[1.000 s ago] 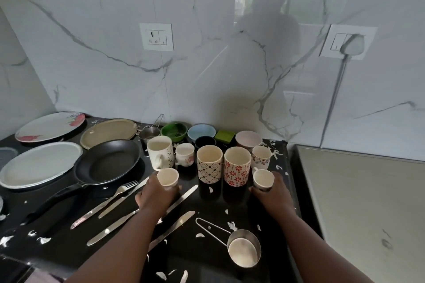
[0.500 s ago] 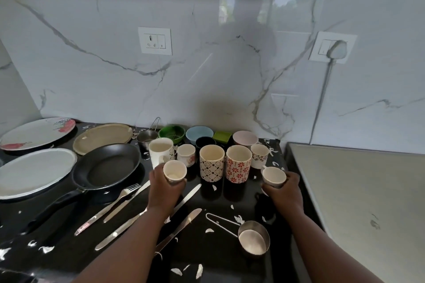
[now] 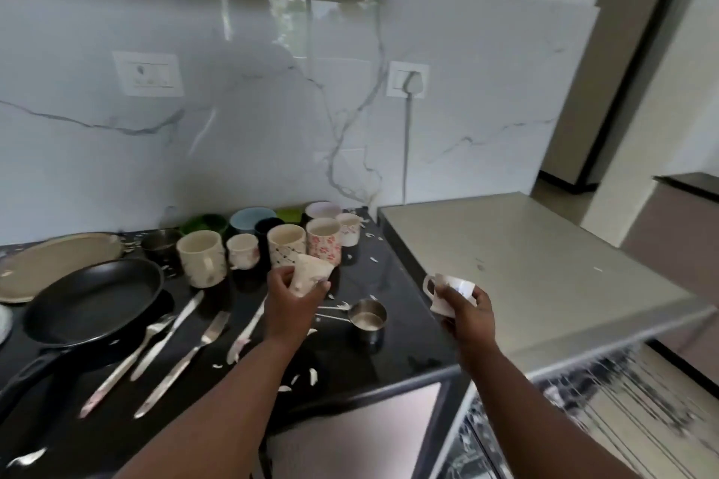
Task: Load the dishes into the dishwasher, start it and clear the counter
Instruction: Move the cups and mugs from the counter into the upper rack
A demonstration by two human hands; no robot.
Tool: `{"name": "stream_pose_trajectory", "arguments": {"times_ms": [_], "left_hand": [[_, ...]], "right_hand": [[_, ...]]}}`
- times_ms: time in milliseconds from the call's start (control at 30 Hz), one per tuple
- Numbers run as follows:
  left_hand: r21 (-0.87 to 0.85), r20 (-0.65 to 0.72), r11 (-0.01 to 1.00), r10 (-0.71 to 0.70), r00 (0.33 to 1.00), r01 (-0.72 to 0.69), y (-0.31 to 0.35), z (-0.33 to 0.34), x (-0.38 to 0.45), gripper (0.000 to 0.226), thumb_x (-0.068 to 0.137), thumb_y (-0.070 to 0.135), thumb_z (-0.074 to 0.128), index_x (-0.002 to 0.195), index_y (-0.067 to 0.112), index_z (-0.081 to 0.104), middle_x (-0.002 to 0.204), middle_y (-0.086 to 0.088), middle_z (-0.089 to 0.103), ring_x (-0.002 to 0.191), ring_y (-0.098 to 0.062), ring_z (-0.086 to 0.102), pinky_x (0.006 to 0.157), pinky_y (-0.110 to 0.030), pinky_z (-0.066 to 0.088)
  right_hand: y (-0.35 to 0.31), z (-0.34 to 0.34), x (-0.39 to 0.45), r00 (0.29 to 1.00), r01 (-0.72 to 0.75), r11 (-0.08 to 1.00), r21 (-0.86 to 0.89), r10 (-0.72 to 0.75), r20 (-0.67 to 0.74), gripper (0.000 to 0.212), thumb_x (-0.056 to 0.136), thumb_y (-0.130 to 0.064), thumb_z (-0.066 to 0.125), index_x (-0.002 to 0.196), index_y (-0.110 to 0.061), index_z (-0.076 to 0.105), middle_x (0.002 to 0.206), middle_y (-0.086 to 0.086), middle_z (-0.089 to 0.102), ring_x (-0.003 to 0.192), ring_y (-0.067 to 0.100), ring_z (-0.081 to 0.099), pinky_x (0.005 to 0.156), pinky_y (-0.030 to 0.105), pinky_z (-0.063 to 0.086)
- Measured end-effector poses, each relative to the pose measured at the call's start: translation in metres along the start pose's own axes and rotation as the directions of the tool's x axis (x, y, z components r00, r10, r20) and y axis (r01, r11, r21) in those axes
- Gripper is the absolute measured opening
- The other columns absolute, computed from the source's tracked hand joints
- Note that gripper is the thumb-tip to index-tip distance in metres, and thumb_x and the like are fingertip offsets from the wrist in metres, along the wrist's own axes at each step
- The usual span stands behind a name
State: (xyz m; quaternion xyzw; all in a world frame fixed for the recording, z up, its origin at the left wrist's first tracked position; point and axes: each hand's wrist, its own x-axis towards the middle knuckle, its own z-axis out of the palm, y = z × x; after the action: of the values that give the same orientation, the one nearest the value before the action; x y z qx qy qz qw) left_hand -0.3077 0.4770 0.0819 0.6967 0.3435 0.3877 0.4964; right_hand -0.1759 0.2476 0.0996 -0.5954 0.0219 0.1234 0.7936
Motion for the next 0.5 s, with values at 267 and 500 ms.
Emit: {"name": "stream_pose_trajectory", "arguments": {"times_ms": [267,500], "left_hand": [[-0.149,0.406,0.984,0.146,0.902,-0.093,0.064,0.121,-0.090,0.047,0.050,0.064,0.077,0.092,0.054,0.058,0.094,0.024,0.067,0.086,0.008,0.063,0.075,-0.017,0.050],[-0.113,0.678,0.975,0.216,0.703,-0.190,0.089,0.239,-0.194,0.060,0.052,0.062,0.076,0.101,0.045,0.047,0.093,0.012,0.068,0.081,-0.007,0.065,0.069,-0.023,0.052]], "right_hand": [[-0.039,-0.121,-0.036,0.988,-0.093,0.973,0.211,0.117,-0.104,0.022,0.081,-0.022,0.072,0.099,-0.009,0.067,0.079,0.016,0.064,0.058,0.022,0.061,0.056,0.026,0.053],[-0.051,-0.266,-0.038,0.929,-0.132,0.915,0.381,0.249,-0.275,0.030,0.076,-0.035,0.073,0.093,-0.012,0.064,0.066,0.003,0.062,0.049,0.014,0.050,0.041,0.018,0.039]]}}
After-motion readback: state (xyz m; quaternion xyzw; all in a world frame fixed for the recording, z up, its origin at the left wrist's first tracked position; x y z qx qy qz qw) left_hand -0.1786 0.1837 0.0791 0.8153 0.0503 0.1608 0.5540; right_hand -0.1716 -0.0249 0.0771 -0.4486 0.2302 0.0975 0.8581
